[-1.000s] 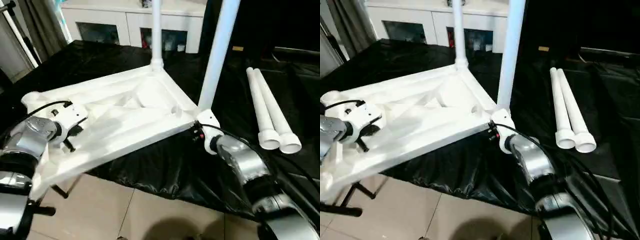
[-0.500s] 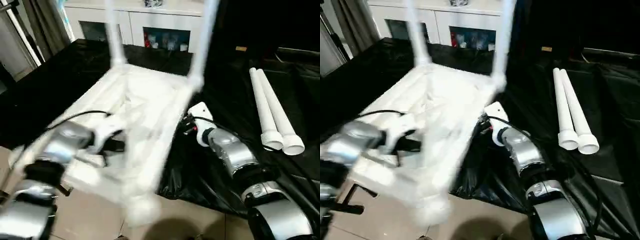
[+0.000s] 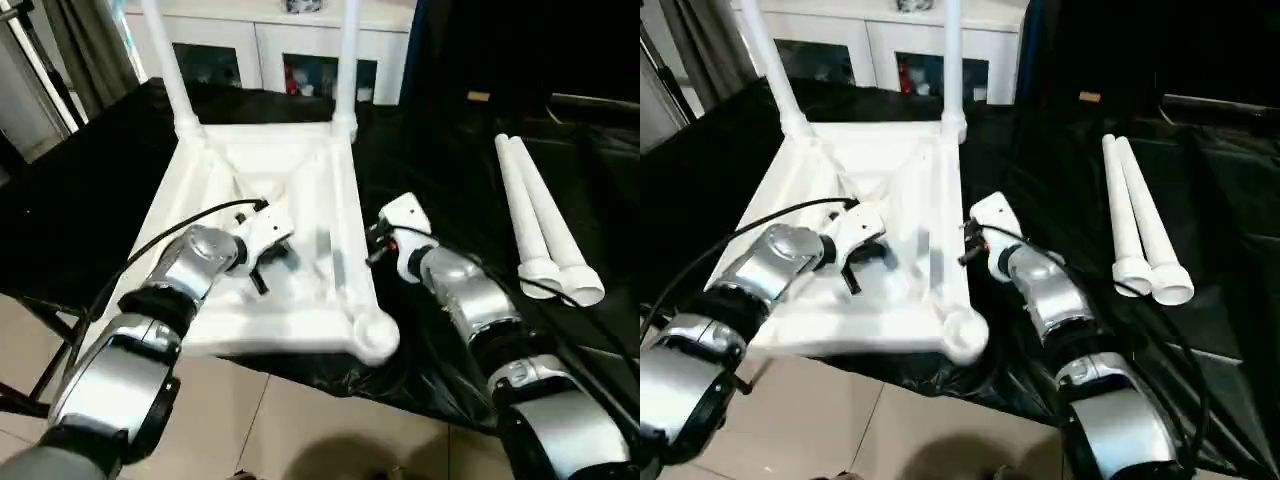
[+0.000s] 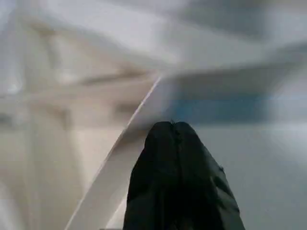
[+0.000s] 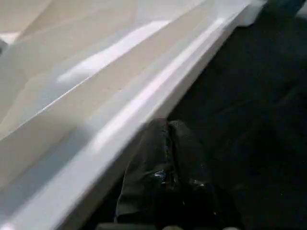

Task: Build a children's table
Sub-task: Rotate table base

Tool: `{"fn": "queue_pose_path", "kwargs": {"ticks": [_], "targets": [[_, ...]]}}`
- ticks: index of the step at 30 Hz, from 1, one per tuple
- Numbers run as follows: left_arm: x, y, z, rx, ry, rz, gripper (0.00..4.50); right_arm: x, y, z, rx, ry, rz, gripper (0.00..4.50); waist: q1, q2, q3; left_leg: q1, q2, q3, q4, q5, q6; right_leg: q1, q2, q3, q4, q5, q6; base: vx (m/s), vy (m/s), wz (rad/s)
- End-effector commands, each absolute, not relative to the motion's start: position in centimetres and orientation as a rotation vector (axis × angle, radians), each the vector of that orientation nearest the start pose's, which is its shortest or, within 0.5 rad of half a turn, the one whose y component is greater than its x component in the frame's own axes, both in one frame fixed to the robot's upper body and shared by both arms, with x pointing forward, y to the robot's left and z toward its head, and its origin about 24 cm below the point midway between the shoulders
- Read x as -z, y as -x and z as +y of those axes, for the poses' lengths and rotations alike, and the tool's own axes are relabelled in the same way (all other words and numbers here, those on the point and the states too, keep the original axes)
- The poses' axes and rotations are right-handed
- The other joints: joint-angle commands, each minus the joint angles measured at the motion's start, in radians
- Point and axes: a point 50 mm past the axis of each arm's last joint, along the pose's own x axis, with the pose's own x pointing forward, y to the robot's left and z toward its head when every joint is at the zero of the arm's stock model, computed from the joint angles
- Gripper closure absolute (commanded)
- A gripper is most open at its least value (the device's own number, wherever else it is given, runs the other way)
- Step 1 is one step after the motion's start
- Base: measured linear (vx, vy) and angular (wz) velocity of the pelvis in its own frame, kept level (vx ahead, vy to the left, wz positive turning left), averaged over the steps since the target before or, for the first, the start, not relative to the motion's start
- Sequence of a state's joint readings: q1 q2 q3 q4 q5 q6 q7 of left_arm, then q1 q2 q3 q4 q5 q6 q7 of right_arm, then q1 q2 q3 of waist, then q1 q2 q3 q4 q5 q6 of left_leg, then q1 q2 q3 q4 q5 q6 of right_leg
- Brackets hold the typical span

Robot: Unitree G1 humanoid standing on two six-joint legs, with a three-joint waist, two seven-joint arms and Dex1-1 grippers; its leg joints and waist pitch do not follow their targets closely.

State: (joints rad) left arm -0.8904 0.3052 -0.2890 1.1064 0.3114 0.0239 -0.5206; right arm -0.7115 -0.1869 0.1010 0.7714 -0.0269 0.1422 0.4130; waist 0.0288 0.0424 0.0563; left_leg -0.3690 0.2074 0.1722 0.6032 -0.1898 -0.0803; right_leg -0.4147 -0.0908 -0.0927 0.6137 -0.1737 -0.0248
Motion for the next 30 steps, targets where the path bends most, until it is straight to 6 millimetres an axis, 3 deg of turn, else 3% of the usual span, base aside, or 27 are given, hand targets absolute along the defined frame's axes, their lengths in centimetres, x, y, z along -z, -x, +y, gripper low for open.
{"fn": "queue_pose_path", "kwargs": {"ticks": [1, 4, 7, 12, 16, 17, 19, 23, 30], "targets": [[-7.4, -39.0, 16.2, 0.488, -0.804, 0.353, 4.50, -7.9, -37.1, -13.5, -0.487, 0.261, 0.210, 4.47, 0.000, -0.009, -0.086, 0.003, 0.006, 0.001, -0.054, -0.086, 0.102, 0.078, -0.041, 0.045, -0.060, -0.056, -0.234, 0.000, 0.000, 0.00], [-7.8, -39.2, 16.0, 0.473, -0.757, 0.298, 4.50, -8.4, -37.1, -14.2, -0.484, 0.272, 0.189, 4.47, 0.002, -0.006, -0.087, 0.002, 0.004, 0.001, -0.052, -0.083, 0.108, 0.077, -0.041, 0.044, -0.059, -0.047, -0.245, 0.000, 0.000, 0.00], [-8.5, -39.2, 15.4, 0.531, -0.636, 0.255, 4.50, -9.1, -36.7, -14.7, -0.541, 0.280, 0.170, 4.47, 0.007, -0.011, -0.089, 0.001, 0.005, 0.003, -0.048, -0.067, 0.130, 0.077, -0.042, 0.045, -0.056, -0.008, -0.262, 0.000, 0.000, 0.00], [-9.2, -38.0, 14.7, 0.855, -0.470, 0.246, 4.50, -10.3, -34.3, -15.6, -0.813, 0.292, 0.186, 4.47, 0.021, -0.015, -0.087, -0.004, 0.012, 0.003, -0.048, -0.045, 0.170, 0.081, -0.045, 0.043, -0.049, 0.020, -0.279, 0.000, 0.000, 0.00], [-9.0, -37.1, 14.7, 1.017, -0.500, 0.282, 4.50, -10.5, -33.3, -16.3, -0.886, 0.334, 0.211, 4.47, 0.023, -0.017, -0.080, 0.000, 0.013, 0.005, -0.052, -0.109, 0.141, 0.077, -0.047, 0.045, -0.063, -0.091, -0.255, 0.000, 0.000, 0.00], [-8.2, -36.0, 15.2, 1.177, -0.528, 0.388, 4.50, -10.7, -32.3, -17.2, -0.948, 0.372, 0.249, 4.47, 0.024, -0.014, -0.076, 0.000, 0.012, 0.004, -0.056, -0.125, 0.129, 0.078, -0.047, 0.045, -0.069, -0.133, -0.242, 0.000, 0.000, 0.00], [-7.6, -35.3, 15.5, 1.260, -0.534, 0.465, 4.50, -10.8, -31.8, -17.6, -0.970, 0.387, 0.269, 4.47, 0.023, -0.009, -0.076, 0.002, 0.014, 0.003, -0.058, -0.136, 0.113, 0.076, -0.046, 0.047, -0.070, -0.151, -0.231, 0.000, 0.000, 0.00], [-6.6, -34.7, 15.5, 1.323, -0.550, 0.555, 4.50, -11.0, -31.5, -18.1, -0.964, 0.402, 0.281, 4.47, 0.016, -0.006, -0.074, 0.005, 0.013, 0.003, -0.060, -0.162, 0.083, 0.074, -0.045, 0.046, -0.075, -0.171, -0.232, 0.000, 0.000, 0.00], [-6.1, -35.2, 14.9, 1.259, -0.655, 0.549, 4.50, -11.2, -30.9, -18.2, -0.974, 0.405, 0.294, 4.47, 0.014, -0.002, -0.075, 0.008, 0.010, 0.001, -0.061, -0.181, 0.074, 0.077, -0.043, 0.044, -0.085, -0.211, -0.210, 0.000, 0.000, 0.00]]}}
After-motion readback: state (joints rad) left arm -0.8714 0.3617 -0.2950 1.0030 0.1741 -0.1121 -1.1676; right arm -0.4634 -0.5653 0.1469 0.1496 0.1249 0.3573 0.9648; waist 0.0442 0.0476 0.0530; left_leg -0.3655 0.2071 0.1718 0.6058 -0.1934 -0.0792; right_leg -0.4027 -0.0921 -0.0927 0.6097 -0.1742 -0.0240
